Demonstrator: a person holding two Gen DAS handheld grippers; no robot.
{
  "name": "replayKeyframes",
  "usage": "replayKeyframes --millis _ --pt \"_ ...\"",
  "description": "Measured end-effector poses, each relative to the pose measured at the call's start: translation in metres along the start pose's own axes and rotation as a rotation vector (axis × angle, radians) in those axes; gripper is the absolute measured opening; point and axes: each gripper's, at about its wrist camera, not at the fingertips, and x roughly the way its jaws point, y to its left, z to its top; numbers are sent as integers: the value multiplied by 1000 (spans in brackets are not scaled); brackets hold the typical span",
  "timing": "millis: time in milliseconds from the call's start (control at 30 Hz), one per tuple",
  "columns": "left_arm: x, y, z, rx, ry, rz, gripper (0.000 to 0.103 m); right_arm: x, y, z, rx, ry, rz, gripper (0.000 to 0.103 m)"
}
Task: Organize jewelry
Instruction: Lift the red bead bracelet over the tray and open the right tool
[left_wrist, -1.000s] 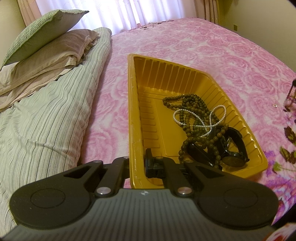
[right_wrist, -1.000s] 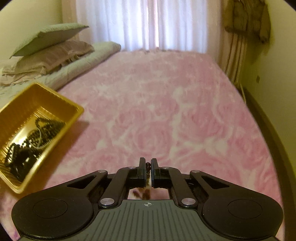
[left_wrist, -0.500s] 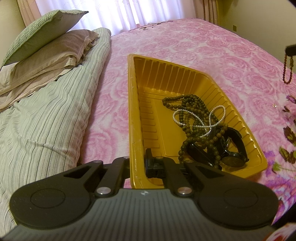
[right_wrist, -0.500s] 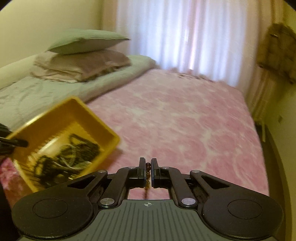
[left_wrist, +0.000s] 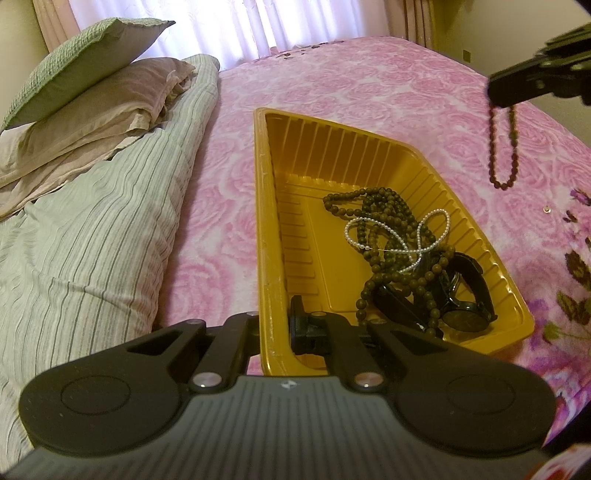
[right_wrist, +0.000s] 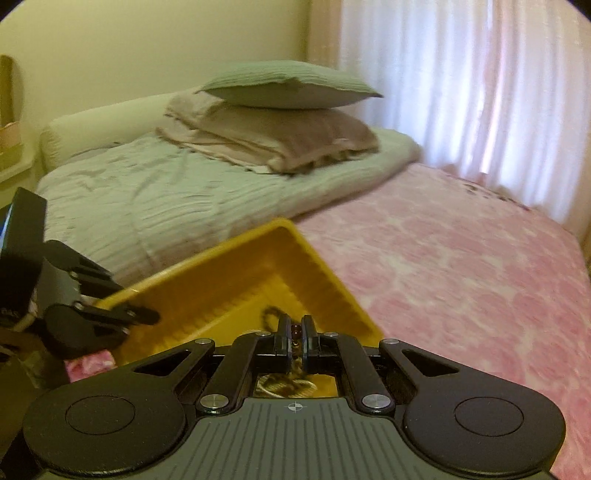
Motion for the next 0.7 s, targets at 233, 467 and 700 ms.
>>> replayKeyframes --millis 233,467,700 --pt "0 0 -1 0 0 0 3 25 18 9 -24 19 43 5" --pt "0 0 0 0 0 0 3 39 16 15 -8 36 66 5" --pt "0 1 -1 0 0 -1 3 44 14 15 -4 47 65 5"
